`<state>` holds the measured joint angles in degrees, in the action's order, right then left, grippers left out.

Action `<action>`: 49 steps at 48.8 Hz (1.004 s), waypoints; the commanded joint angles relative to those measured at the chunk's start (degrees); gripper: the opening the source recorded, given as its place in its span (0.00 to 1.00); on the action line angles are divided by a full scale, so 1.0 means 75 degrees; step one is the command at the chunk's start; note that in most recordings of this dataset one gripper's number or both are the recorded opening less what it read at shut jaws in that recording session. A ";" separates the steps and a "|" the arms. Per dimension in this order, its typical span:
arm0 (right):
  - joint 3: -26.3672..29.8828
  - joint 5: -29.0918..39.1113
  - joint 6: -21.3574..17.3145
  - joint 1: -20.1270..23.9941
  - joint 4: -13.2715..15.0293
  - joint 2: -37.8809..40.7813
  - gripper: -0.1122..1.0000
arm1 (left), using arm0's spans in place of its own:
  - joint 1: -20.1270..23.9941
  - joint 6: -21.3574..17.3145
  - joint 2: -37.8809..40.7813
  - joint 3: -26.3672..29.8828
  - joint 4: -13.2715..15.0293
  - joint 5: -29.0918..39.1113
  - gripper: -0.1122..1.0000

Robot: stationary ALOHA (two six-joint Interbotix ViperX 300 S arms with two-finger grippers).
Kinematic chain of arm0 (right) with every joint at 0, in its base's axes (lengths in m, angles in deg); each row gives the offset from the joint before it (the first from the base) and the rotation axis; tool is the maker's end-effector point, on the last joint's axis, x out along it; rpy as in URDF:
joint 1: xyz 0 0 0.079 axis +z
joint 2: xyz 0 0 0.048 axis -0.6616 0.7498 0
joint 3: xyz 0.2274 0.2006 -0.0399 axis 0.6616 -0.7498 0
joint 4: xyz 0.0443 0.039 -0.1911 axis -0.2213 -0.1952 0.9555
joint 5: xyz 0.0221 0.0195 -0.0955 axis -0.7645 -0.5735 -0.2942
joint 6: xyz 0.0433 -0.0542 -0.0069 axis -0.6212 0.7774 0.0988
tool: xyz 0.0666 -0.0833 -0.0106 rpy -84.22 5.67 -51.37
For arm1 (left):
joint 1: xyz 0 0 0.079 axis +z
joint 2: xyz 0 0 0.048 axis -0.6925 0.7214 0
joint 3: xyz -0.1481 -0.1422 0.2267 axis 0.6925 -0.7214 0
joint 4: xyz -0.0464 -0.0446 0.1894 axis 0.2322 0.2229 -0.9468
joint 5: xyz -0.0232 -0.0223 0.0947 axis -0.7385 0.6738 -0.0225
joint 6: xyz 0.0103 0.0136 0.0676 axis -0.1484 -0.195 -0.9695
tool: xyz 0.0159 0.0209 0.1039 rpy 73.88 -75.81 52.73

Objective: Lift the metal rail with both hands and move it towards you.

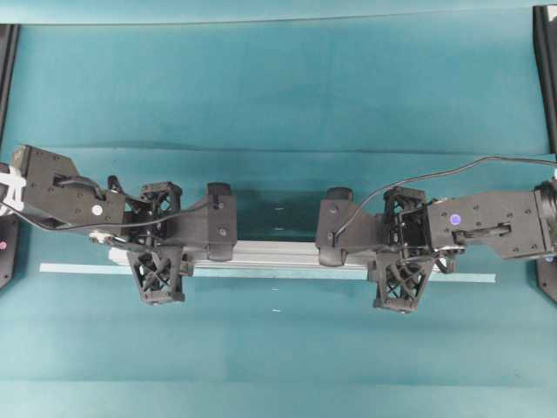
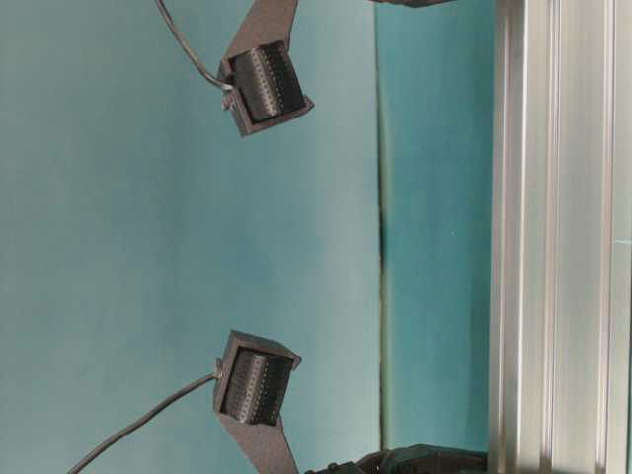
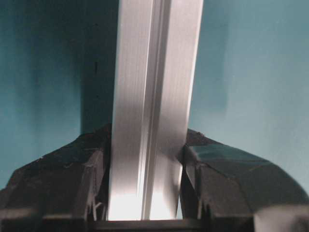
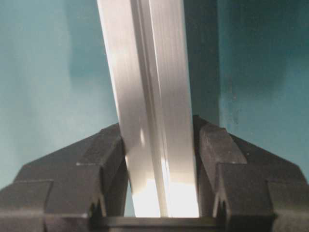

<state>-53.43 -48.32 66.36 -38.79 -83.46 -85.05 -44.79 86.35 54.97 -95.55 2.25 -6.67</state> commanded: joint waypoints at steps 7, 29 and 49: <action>0.0023 -0.0082 -0.0035 -0.0141 0.0035 0.0094 0.46 | 0.0000 0.0363 -0.0012 0.0047 0.0023 -0.0199 0.38; -0.0035 -0.0480 -0.0047 -0.0152 0.0023 0.0070 0.46 | -0.0012 0.0305 -0.0035 -0.0070 0.0035 -0.0527 0.38; -0.0094 -0.0492 -0.0070 -0.0176 -0.0164 0.0070 0.61 | -0.0012 0.0305 -0.0023 -0.0094 0.0023 -0.0527 0.78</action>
<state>-54.31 -51.30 66.10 -39.40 -84.07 -84.87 -44.62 88.63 55.32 -96.70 2.34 -10.28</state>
